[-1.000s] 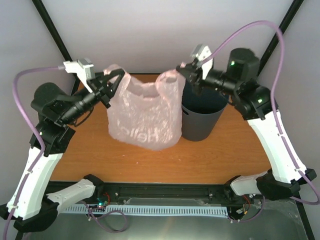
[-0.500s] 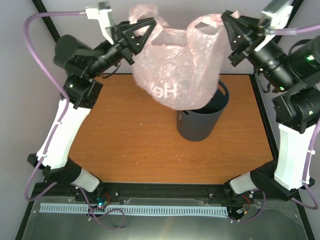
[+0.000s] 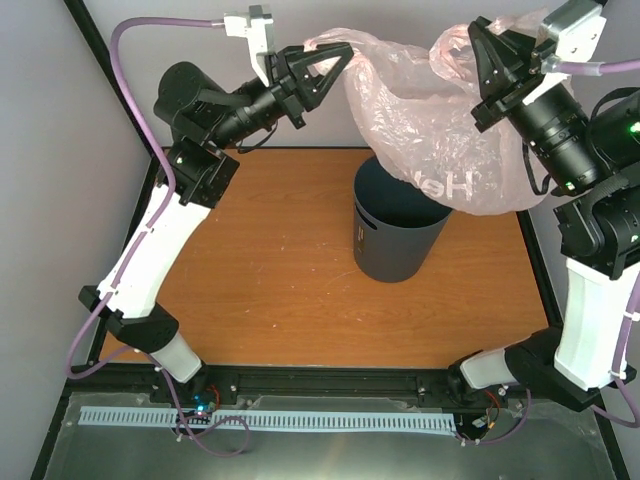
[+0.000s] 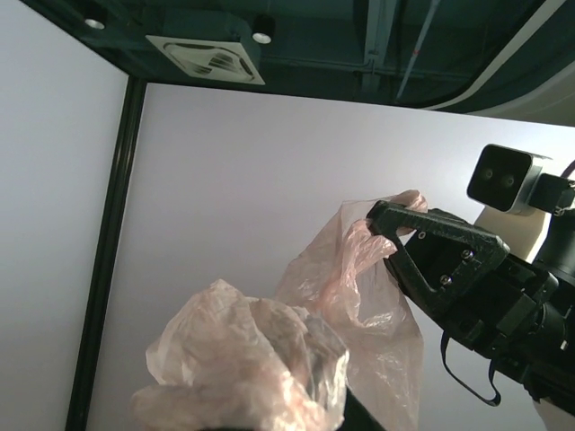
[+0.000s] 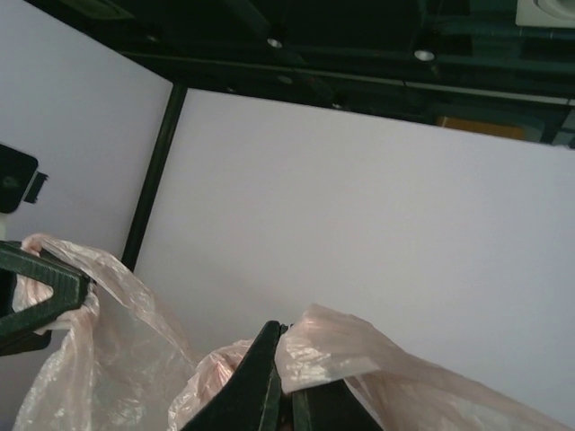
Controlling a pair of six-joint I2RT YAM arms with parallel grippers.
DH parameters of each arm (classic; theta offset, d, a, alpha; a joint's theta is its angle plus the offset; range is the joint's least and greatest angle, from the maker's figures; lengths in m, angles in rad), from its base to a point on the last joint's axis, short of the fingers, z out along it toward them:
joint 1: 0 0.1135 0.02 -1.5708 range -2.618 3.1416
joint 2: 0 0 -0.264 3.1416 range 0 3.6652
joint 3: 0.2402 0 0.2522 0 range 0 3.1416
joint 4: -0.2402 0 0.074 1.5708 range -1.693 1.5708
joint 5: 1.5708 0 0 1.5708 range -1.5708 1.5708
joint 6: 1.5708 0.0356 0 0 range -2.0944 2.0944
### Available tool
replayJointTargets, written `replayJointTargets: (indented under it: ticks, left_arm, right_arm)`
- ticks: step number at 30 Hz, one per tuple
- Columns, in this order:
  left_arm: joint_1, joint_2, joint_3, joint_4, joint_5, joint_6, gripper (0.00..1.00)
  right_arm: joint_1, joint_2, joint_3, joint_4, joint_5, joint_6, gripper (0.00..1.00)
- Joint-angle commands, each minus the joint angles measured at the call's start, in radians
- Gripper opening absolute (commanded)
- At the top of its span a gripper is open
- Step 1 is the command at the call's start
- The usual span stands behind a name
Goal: Put the trash bags into the trash bin
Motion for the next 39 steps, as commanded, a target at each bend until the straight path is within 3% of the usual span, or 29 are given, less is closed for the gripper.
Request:
replayJointTargets:
  ticks: [1, 5, 7, 16, 18, 21, 23, 26, 29, 32, 35, 39]
  left_arm:
    - [-0.007, -0.028, -0.037, 0.015, -0.068, 0.018, 0.01]
    - [-0.007, -0.033, -0.046, -0.137, -0.298, 0.049, 0.01]
    - [-0.002, -0.037, -0.072, -0.146, -0.347, 0.068, 0.01]
    - [0.102, 0.090, -0.052, -0.183, -0.235, -0.032, 0.01]
    - [0.121, 0.124, -0.031, -0.183, -0.207, -0.055, 0.01]
    - [0.141, 0.164, -0.001, -0.183, -0.198, -0.066, 0.01]
    - [0.154, 0.182, 0.009, -0.180, -0.202, -0.071, 0.00]
    - [0.176, 0.213, 0.025, -0.177, -0.206, -0.076, 0.01]
    - [0.195, 0.248, 0.030, -0.172, -0.203, -0.082, 0.01]
    - [0.199, 0.278, 0.026, -0.161, -0.199, -0.071, 0.01]
    - [0.201, 0.305, 0.028, -0.151, -0.195, -0.056, 0.01]
    - [0.201, 0.294, 0.007, -0.156, -0.203, -0.019, 0.01]
  right_arm:
    - [-0.009, -0.020, -0.058, 0.018, 0.067, -0.048, 0.03]
    - [-0.009, -0.048, -0.150, 0.056, 0.108, -0.080, 0.03]
    - [-0.009, -0.054, -0.185, 0.075, 0.120, -0.093, 0.03]
    - [-0.047, 0.011, -0.279, 0.131, 0.124, -0.102, 0.03]
    - [-0.078, 0.037, -0.251, 0.104, 0.097, -0.075, 0.11]
    - [-0.148, 0.072, -0.194, 0.011, 0.048, 0.012, 0.71]
    - [-0.193, 0.071, -0.173, -0.095, -0.041, 0.074, 0.87]
    - [-0.246, -0.029, -0.302, -0.146, -0.167, 0.136, 0.97]
    - [-0.250, -0.172, -0.480, -0.117, -0.220, 0.148, 1.00]
    - [-0.250, -0.232, -0.472, -0.206, -0.249, 0.133, 1.00]
    - [-0.250, -0.267, -0.440, -0.305, -0.222, 0.108, 1.00]
    - [-0.250, -0.407, -0.606, -0.279, -0.040, 0.093, 1.00]
